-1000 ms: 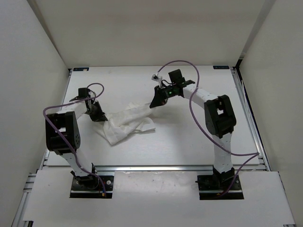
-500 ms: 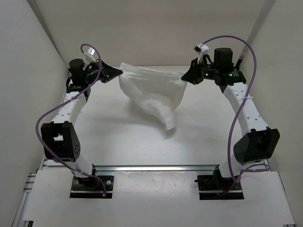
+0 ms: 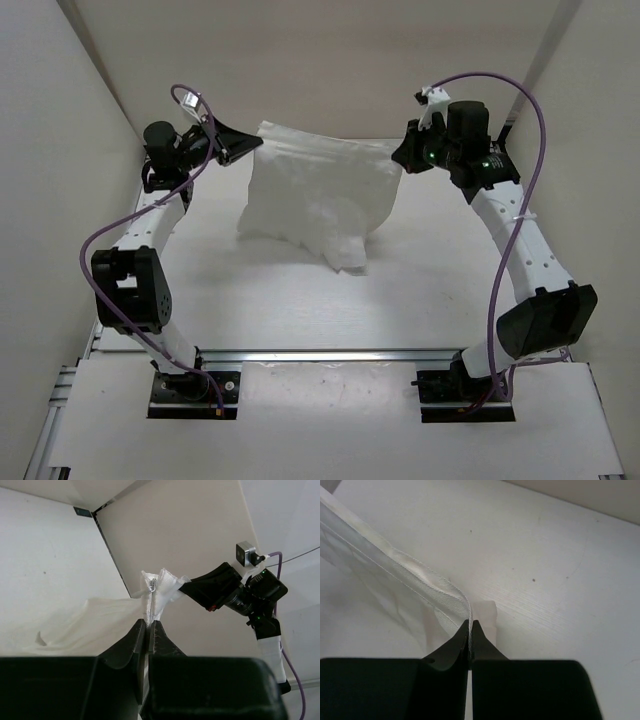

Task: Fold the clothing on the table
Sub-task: Flatten the skirt out

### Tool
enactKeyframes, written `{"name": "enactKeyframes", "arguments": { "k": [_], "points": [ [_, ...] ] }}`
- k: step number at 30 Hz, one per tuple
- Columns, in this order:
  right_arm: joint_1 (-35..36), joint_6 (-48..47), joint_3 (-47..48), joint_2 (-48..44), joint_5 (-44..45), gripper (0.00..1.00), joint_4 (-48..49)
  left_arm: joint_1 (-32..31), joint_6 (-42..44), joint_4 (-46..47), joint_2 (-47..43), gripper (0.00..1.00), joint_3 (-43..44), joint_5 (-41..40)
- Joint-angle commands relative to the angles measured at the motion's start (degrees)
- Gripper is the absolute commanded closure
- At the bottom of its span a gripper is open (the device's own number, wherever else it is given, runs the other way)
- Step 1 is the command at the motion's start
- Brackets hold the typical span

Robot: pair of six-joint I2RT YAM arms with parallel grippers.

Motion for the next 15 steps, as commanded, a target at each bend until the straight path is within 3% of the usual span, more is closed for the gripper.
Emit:
{"name": "enactKeyframes", "arguments": {
  "k": [1, 3, 7, 15],
  "points": [
    [-2.5, 2.7, 5.2, -1.4, 10.6, 1.00, 1.1, 3.3, 2.0, -1.7, -3.1, 1.00, 5.4, -1.9],
    [-2.4, 2.3, 7.7, -0.1, 8.8, 1.00, -1.9, 2.9, 0.3, 1.1, -3.8, 1.00, 4.8, -0.3],
    [0.3, -2.1, 6.7, -4.1, 6.1, 1.00, -1.7, 3.1, -14.4, 24.6, -6.1, 1.00, -1.6, 5.2],
    [11.8, -7.6, -0.4, -19.0, 6.0, 1.00, -5.7, 6.1, -22.2, 36.5, -19.3, 1.00, -7.6, 9.7]
  ]
}}
